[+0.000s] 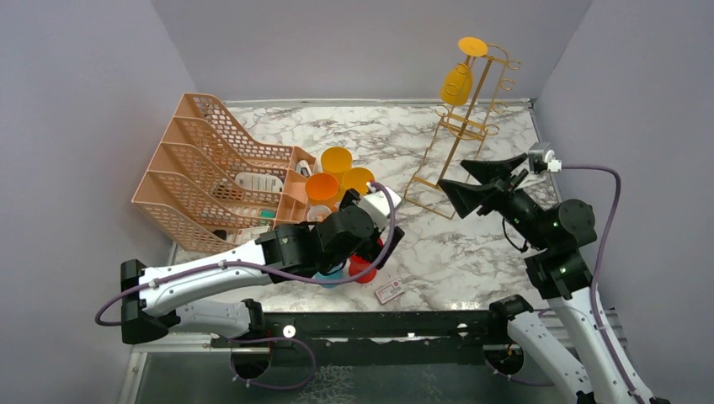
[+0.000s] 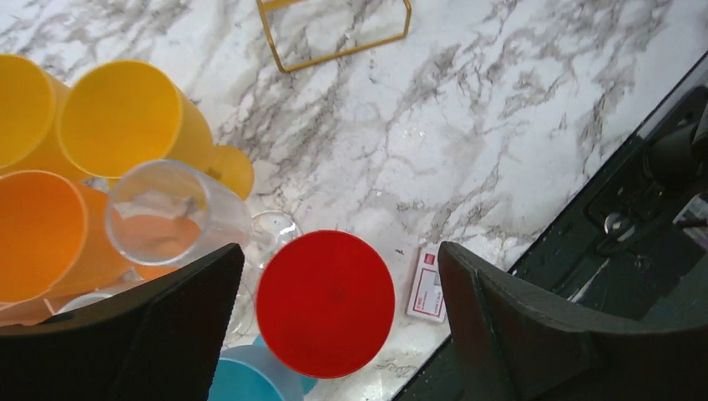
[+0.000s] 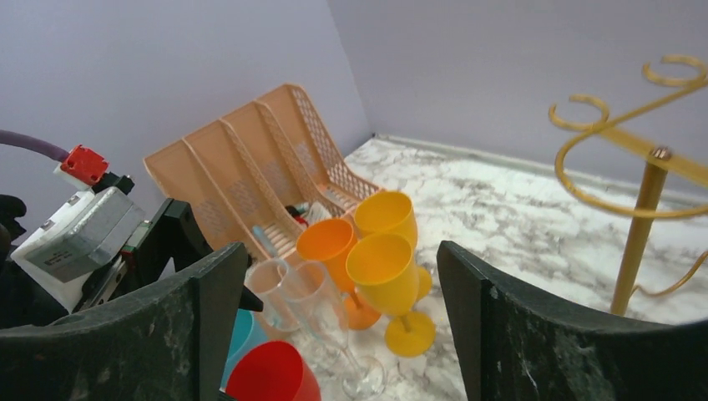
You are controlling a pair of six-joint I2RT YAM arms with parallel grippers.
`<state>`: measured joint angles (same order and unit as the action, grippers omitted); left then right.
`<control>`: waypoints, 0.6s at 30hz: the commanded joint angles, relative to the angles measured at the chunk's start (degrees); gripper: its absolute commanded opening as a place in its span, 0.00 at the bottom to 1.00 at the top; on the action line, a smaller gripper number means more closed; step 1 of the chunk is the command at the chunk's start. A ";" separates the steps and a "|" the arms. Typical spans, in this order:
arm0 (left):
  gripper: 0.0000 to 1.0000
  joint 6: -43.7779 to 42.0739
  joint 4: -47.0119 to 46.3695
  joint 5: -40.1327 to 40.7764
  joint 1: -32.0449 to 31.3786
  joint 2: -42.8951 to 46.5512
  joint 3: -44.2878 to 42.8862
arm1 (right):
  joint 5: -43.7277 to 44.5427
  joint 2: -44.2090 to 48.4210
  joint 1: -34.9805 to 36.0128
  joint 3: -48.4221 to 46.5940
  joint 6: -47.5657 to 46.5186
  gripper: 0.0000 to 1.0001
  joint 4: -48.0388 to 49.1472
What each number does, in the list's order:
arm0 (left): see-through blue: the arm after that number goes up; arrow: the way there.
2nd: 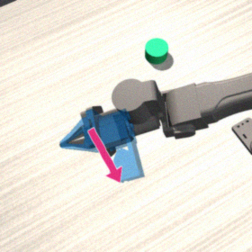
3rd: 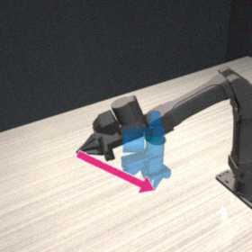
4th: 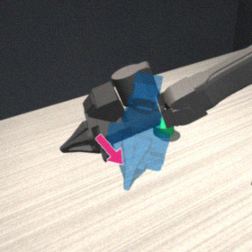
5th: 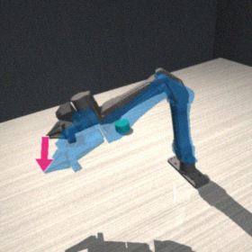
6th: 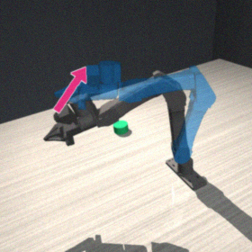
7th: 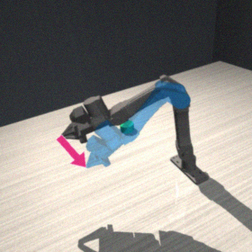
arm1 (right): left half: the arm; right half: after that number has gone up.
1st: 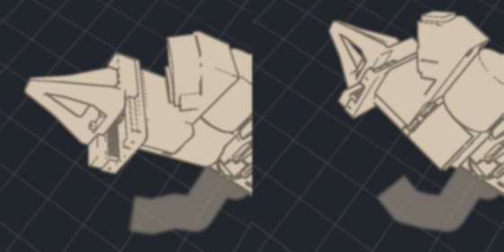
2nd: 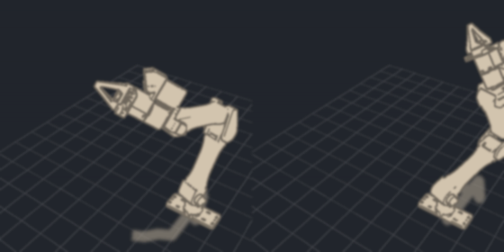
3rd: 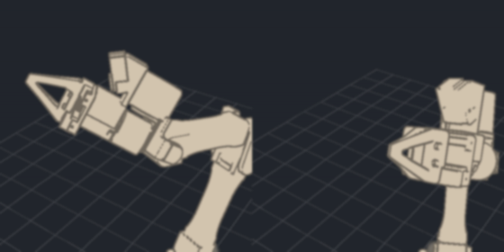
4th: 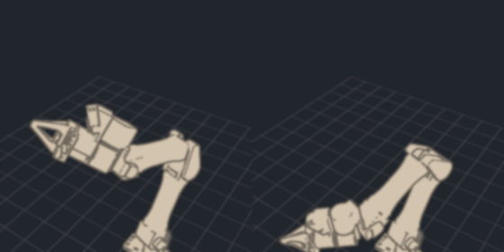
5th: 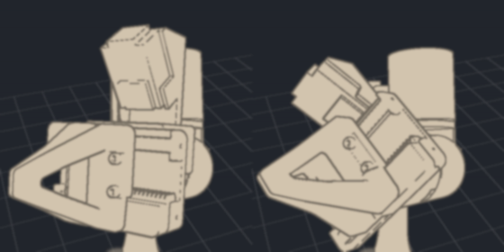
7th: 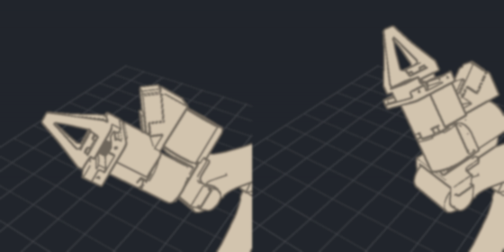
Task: Take the wine glass off the wine glass rack
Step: Place the wine glass at the center of the board.
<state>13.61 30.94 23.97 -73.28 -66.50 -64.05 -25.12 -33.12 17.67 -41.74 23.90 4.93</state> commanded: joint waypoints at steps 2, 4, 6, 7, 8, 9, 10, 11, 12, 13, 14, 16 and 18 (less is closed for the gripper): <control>0.96 -1.66 -2.04 0.69 5.74 4.06 -3.85 | 4.83 -3.91 -0.01 -7.00 -6.52 0.99 2.10; 0.98 -1.07 -2.53 -3.50 10.81 4.46 -5.39 | 5.10 -6.99 -0.01 -11.02 -9.25 1.00 -0.58; 0.98 -0.95 -2.73 -5.55 15.70 4.49 -6.70 | 5.55 -9.47 -0.01 -14.55 -12.24 0.99 -2.57; 0.99 -1.14 -2.76 -5.86 17.71 4.47 -7.23 | 5.08 -10.07 -0.01 -15.42 -12.85 0.99 -2.23; 0.99 -1.47 -2.76 -6.28 19.63 4.41 -7.54 | 4.06 -9.78 -0.01 -15.09 -13.28 1.00 0.02; 0.99 -1.78 -2.72 -7.66 22.31 4.37 -7.83 | 3.62 -9.15 -0.01 -13.73 -12.94 1.00 3.59; 0.99 -2.15 -2.71 -9.66 24.38 4.36 -8.01 | 3.21 -8.34 -0.06 -11.60 -12.28 0.99 7.94; 0.99 -2.25 -2.67 -12.62 26.84 4.38 -8.32 | 2.74 -7.69 -0.01 -9.55 -11.89 1.00 12.39; 0.99 -1.83 -2.75 -15.77 29.33 4.32 -8.71 | 3.84 -7.67 -0.03 -8.82 -11.46 1.00 14.45; 0.99 -1.05 -3.31 -19.15 32.53 4.16 -9.05 | 6.67 -8.32 -0.01 -9.34 -10.48 1.00 14.60; 0.99 -0.14 -3.92 -24.49 35.86 3.79 -9.45 | 10.20 -9.52 -0.01 -10.92 -9.60 1.00 12.94; 0.99 0.47 -4.34 -30.81 42.58 2.81 -10.52 | 14.57 -12.87 -0.01 -15.65 -11.29 1.00 7.80; 0.99 0.96 -3.70 -34.10 49.07 2.16 -11.23 | 18.99 -17.94 -0.05 -22.40 -12.61 1.00 2.08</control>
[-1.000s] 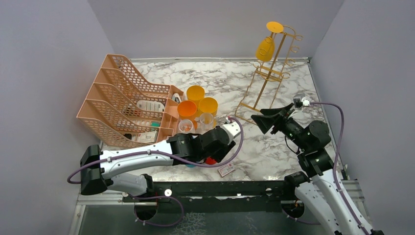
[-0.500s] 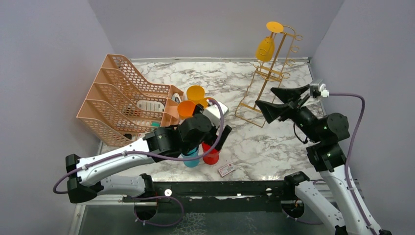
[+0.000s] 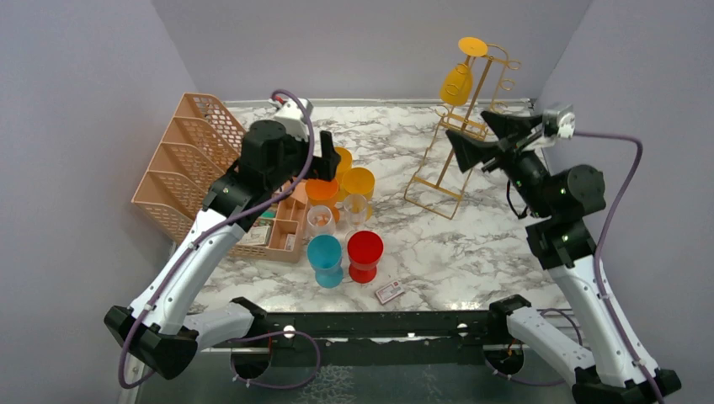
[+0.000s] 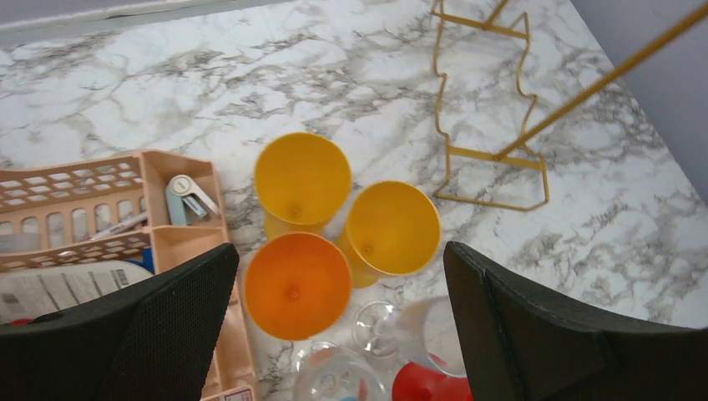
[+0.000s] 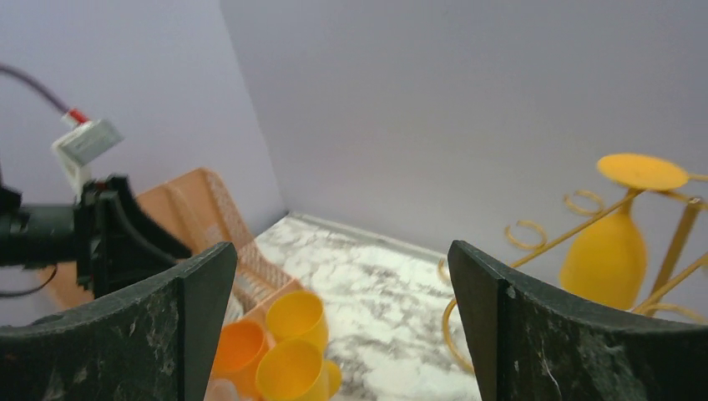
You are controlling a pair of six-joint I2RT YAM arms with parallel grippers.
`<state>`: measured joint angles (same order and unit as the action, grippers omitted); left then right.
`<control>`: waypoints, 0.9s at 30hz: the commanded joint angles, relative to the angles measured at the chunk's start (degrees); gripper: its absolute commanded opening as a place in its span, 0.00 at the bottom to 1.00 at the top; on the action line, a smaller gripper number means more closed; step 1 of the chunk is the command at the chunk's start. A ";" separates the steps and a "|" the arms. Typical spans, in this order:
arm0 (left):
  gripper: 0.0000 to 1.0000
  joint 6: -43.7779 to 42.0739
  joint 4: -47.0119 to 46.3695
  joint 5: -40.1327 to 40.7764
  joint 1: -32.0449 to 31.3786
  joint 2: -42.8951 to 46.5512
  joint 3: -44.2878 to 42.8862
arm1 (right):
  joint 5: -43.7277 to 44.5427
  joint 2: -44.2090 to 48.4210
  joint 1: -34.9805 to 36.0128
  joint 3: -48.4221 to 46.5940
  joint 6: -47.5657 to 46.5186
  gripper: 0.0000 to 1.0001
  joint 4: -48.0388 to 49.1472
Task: Take the wine glass off the wine glass rack
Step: Place the wine glass at the center of the board, then pick up the wine glass from the wine rack.
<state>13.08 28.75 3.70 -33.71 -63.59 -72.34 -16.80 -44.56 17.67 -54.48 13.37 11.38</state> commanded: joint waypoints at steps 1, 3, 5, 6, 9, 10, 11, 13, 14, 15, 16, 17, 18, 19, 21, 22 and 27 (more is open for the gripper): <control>0.99 1.86 -1.27 -15.42 12.63 -0.70 -3.03 | 15.02 -8.68 -0.01 -13.49 -2.08 1.00 -8.38; 0.99 2.92 -1.29 -17.84 17.91 -0.12 -2.15 | 26.17 -12.83 -0.01 -20.24 -0.11 1.00 -15.42; 0.99 2.89 -1.91 -16.54 19.89 1.46 0.13 | 30.82 -16.20 -0.01 -24.46 -2.35 1.00 -17.51; 0.99 2.76 -2.06 -14.14 19.99 2.54 1.48 | 30.85 -17.77 -0.01 -26.13 -4.41 0.99 -17.71; 0.99 2.06 -2.69 -7.30 20.00 6.94 6.10 | 31.65 -24.84 -0.13 -34.90 -7.72 1.00 -24.45; 0.99 1.71 -3.13 -5.00 20.00 8.77 7.64 | 32.06 -27.69 -0.35 -38.60 -8.00 1.00 -27.70; 0.99 1.36 -3.36 -2.47 20.00 10.39 9.03 | 31.51 -30.36 -0.81 -42.18 -8.14 0.99 -30.90; 0.99 0.45 -4.47 2.38 20.00 13.99 12.30 | 29.20 -35.24 -2.62 -48.31 -6.28 1.00 -35.69; 0.99 0.08 -5.21 4.85 20.00 15.68 14.04 | 26.10 -37.01 -4.18 -50.04 -4.91 1.00 -36.76; 0.99 -0.20 -5.99 6.99 20.05 17.32 16.60 | 20.97 -38.74 -6.57 -51.52 -3.32 1.00 -37.38; 0.99 -0.09 -6.67 9.35 20.01 18.64 18.46 | 16.22 -40.42 -9.03 -53.02 -1.27 1.00 -38.06; 0.99 0.64 -7.36 11.51 20.00 19.82 20.41 | 10.83 -42.20 -11.77 -54.19 1.34 1.00 -38.28; 0.99 1.38 -8.14 13.28 20.00 20.60 21.95 | 5.65 -43.93 -14.11 -54.83 3.59 1.00 -37.78; 0.99 1.88 -8.63 13.85 20.00 21.11 22.95 | 1.00 -45.61 -16.38 -55.35 5.76 1.00 -36.89; 0.99 2.60 -9.35 13.51 20.06 21.46 24.42 | -5.12 -48.87 -19.12 -57.11 9.77 1.00 -35.58; 0.99 2.64 -9.55 13.30 20.01 21.41 24.92 | -7.02 -50.50 -19.76 -58.52 10.51 1.00 -35.55; 0.99 1.81 -10.72 14.80 20.00 22.39 28.41 | -9.18 -56.01 -20.93 -63.58 13.65 0.93 -35.04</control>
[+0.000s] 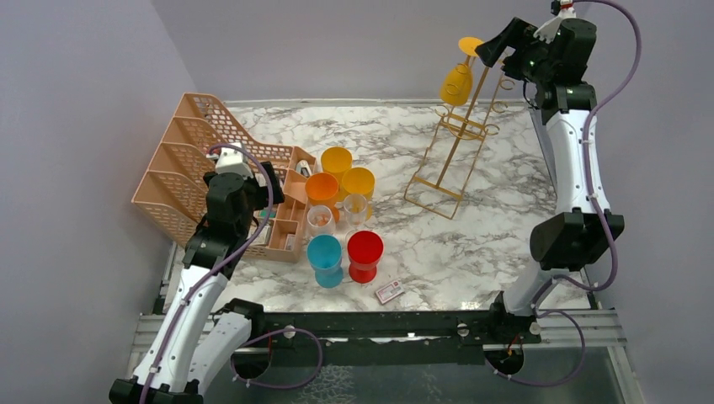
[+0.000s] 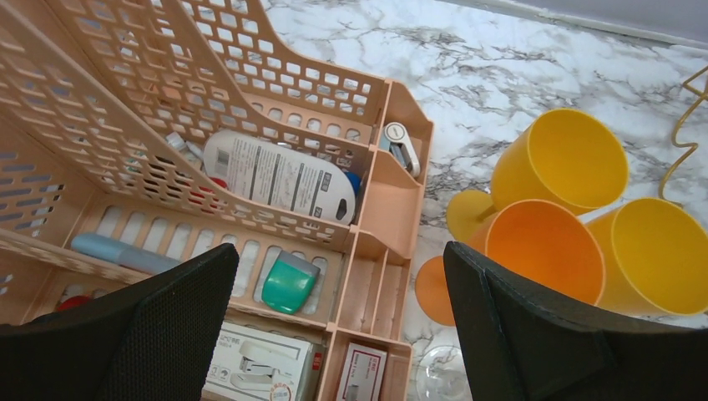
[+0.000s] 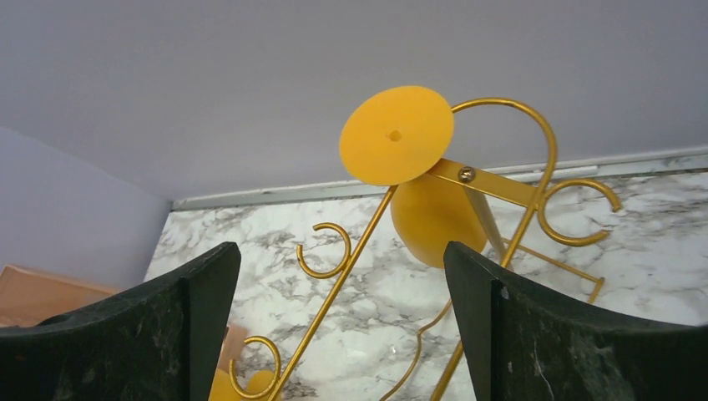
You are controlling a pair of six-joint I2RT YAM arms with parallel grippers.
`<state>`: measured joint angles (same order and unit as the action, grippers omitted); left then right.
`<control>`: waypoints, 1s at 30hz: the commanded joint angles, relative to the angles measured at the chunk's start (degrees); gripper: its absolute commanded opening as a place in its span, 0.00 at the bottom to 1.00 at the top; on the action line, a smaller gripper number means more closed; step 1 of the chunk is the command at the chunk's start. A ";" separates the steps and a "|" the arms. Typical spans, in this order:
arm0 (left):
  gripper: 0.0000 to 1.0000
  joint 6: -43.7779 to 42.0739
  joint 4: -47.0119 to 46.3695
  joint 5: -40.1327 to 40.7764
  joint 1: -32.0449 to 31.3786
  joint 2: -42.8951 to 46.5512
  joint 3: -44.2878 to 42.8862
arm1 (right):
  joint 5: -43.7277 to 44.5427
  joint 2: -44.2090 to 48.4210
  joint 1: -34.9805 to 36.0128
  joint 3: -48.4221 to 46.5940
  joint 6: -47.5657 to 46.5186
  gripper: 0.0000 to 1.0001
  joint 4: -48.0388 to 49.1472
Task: Take the wine glass off the wine glass rack
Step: Pick up the wine glass from the wine rack.
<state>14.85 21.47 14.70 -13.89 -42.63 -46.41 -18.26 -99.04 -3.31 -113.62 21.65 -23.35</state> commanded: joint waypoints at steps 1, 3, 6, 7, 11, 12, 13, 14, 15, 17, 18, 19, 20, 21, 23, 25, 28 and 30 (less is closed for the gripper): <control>0.99 -0.76 -4.11 3.17 0.22 1.97 3.46 | -7.29 -1.97 -0.13 -4.52 6.08 0.90 -0.07; 0.99 -2.37 -4.38 1.87 0.18 2.81 4.71 | -5.56 -2.49 -0.29 -3.86 6.73 0.86 1.22; 0.99 -2.08 -4.48 1.67 0.18 4.91 6.35 | -2.23 -3.26 -0.29 -3.42 6.98 0.80 3.00; 0.99 -1.96 -4.84 1.65 0.18 5.67 7.18 | -1.57 -3.79 -0.29 -4.29 6.74 0.78 2.77; 0.99 -2.49 -6.79 2.00 0.18 9.17 10.42 | 0.96 -6.22 -0.29 -6.32 5.86 0.70 2.99; 0.99 -2.74 -7.14 2.22 0.18 9.75 10.60 | 1.17 -7.16 -0.29 -7.34 5.77 0.69 2.47; 0.99 -2.94 -7.17 2.68 0.18 10.18 10.74 | 1.28 -8.31 -0.29 -8.46 5.70 0.68 1.73; 0.99 -3.17 -7.12 3.17 0.18 10.44 10.73 | 1.18 -9.45 -0.29 -9.74 5.62 0.67 1.13; 0.99 -3.24 -6.79 3.67 0.18 10.60 10.74 | 1.21 -10.46 -0.29 -10.87 5.59 0.67 0.66; 0.99 -3.25 -5.62 4.59 0.18 10.87 10.44 | 1.85 -12.38 -0.29 -13.14 5.52 0.66 -0.41; 0.99 -3.33 -5.18 4.84 0.18 11.08 10.32 | 2.53 -13.41 -0.29 -14.52 5.29 0.66 -1.30; 0.99 -3.52 -4.95 5.16 0.18 11.20 10.34 | 3.12 -14.05 -0.29 -15.59 5.03 0.66 -1.80; 0.99 -3.71 -4.95 5.50 0.18 11.46 10.49 | 3.56 -14.49 -0.29 -15.96 4.94 0.65 -1.71; 0.99 -4.07 -5.07 5.82 0.18 11.63 10.73 | 4.15 -14.81 -0.29 -15.93 4.86 0.64 -1.39; 0.99 -4.80 -5.37 6.24 0.18 11.61 11.04 | 5.05 -15.31 -0.29 -16.09 4.60 0.60 -1.03; 0.99 -5.08 -5.39 6.32 0.18 11.36 11.07 | 5.25 -15.94 -0.29 -16.31 4.20 0.58 -0.40; 0.99 -5.40 -5.37 5.44 0.19 11.00 11.08 | 4.91 -17.47 -0.29 -17.80 3.64 0.52 -1.30; 0.99 -5.57 -5.26 4.93 0.18 10.65 11.00 | 4.58 -18.51 -0.29 -18.83 3.44 0.48 -2.15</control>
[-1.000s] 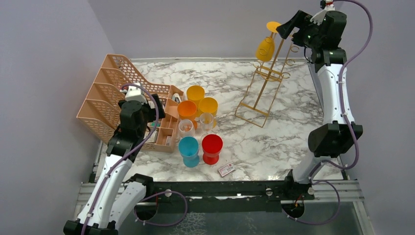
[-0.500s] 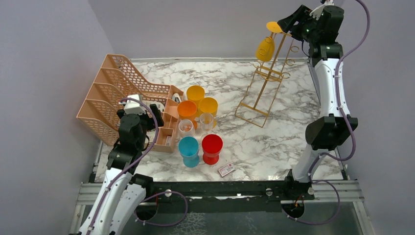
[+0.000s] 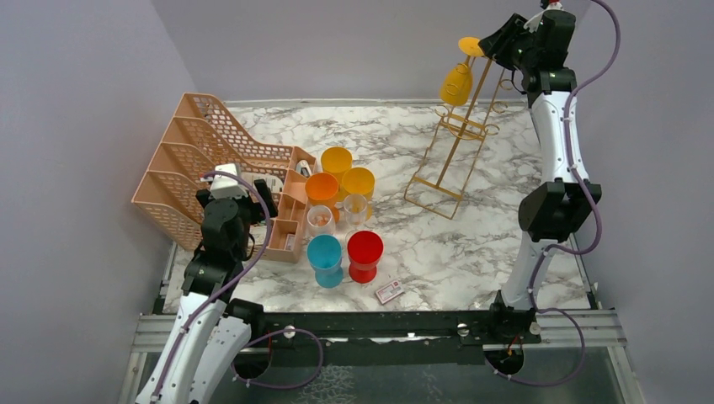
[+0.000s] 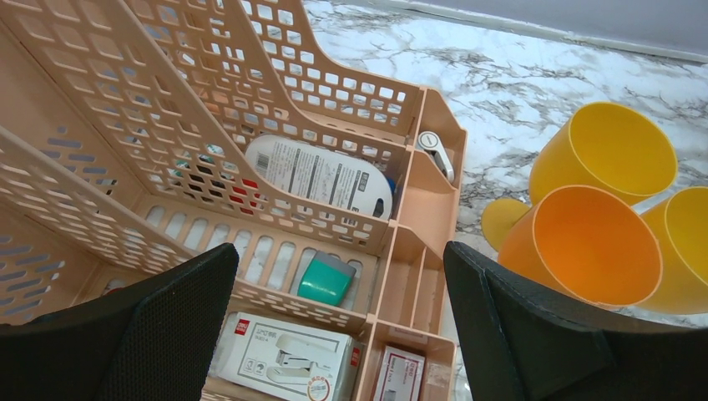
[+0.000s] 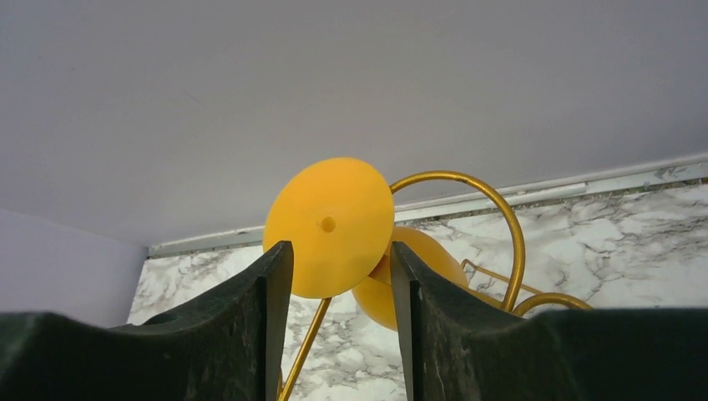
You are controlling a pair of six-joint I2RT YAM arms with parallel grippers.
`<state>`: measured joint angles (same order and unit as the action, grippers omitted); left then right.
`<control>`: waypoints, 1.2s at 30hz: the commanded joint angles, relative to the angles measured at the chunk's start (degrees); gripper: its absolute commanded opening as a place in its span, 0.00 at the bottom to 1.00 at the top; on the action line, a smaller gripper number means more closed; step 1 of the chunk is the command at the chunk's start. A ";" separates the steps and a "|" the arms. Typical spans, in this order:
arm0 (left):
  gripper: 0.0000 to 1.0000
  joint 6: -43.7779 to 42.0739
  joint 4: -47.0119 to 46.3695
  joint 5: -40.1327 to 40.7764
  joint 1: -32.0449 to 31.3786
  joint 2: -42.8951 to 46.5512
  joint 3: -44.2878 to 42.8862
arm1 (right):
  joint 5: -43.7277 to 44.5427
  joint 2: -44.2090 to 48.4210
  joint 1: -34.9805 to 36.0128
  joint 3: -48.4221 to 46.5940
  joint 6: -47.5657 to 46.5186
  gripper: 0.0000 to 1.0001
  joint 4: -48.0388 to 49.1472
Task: Take the wine glass off the wine glass rack
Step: Pick up the wine glass from the wine rack.
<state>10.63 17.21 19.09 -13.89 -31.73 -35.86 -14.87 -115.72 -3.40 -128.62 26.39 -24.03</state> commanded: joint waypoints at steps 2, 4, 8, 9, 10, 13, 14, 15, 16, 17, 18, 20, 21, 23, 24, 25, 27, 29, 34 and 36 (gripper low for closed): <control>0.99 -1.40 -0.87 0.22 0.18 -0.62 0.35 | 0.49 -2.57 -0.20 -4.13 -1.56 0.46 -1.55; 0.99 -1.40 -0.90 0.01 0.18 -0.82 0.35 | 0.22 -2.86 -0.20 -4.04 -1.53 0.44 -1.57; 0.99 -1.49 -0.86 -0.34 0.18 -1.07 0.35 | -0.60 -3.48 -0.20 -4.84 -1.43 0.43 -2.01; 0.99 -1.56 -0.81 -0.51 0.18 -1.18 0.28 | -0.60 -3.69 -0.20 -5.18 -1.43 0.43 -2.45; 0.99 -1.58 -0.77 -0.61 0.18 -1.26 0.29 | -0.47 -3.73 -0.20 -5.31 -1.54 0.43 -2.89; 0.99 -1.58 -0.68 -0.77 0.18 -1.56 0.25 | 0.02 -3.64 -0.20 -4.76 -1.94 0.43 -3.05; 0.99 -1.58 -0.64 -0.81 0.18 -1.68 0.26 | -0.24 -3.70 -0.20 -4.77 -1.91 0.43 -3.11; 0.99 -1.58 -0.66 -0.88 0.18 -1.83 0.26 | -0.57 -3.72 -0.20 -4.64 -1.60 0.43 -3.13; 0.99 -1.58 -0.66 -1.01 0.22 -2.02 0.26 | -1.25 -3.81 -0.20 -4.50 -1.16 0.43 -2.93; 0.99 -1.58 -0.67 -1.15 0.18 -2.22 0.26 | -2.09 -3.96 -0.20 -4.52 -0.80 0.42 -2.91; 0.99 -1.66 -0.69 -1.24 0.18 -2.32 0.26 | -2.91 -4.36 -0.25 -4.74 -0.52 0.42 -3.10; 0.99 -1.66 -0.68 -1.29 0.18 -2.69 0.19 | -3.88 -5.20 -0.21 -5.75 -0.25 0.42 -3.88; 0.99 -1.74 -0.68 -1.40 0.18 -2.68 0.18 | -4.22 -5.63 -0.22 -6.23 -0.20 0.41 -4.13; 0.99 -1.76 -0.68 -1.45 0.18 -2.81 0.17 | -4.88 -6.19 -0.21 -6.82 -0.33 0.39 -4.20; 0.99 -1.76 -0.64 -1.49 0.18 -2.76 0.17 | -5.31 -6.49 -0.27 -7.12 -0.48 0.38 -4.25; 0.99 -1.76 -0.71 -1.51 0.18 -2.73 0.18 | -5.53 -6.74 -0.25 -7.68 -0.71 0.37 -4.45; 0.99 -1.81 -0.77 -1.69 0.18 -2.88 0.22 | -5.52 -7.12 -0.21 -8.63 -1.32 0.37 -5.10; 0.99 -1.81 -0.75 -1.77 0.18 -3.09 0.19 | -5.05 -7.05 -0.24 -9.06 -2.19 0.37 -5.49; 0.99 -1.84 -0.77 -1.87 0.16 -3.34 0.18 | -7.12 -6.98 -0.23 -9.21 -4.93 0.37 -5.52; 0.99 -1.92 -0.70 -1.95 0.18 -3.38 0.17 | -8.70 -7.26 -0.29 -8.95 -4.70 0.35 -5.21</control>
<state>9.32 17.23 18.44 -13.89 -35.16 -35.86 -18.98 -121.73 -3.57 -135.92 23.44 -26.72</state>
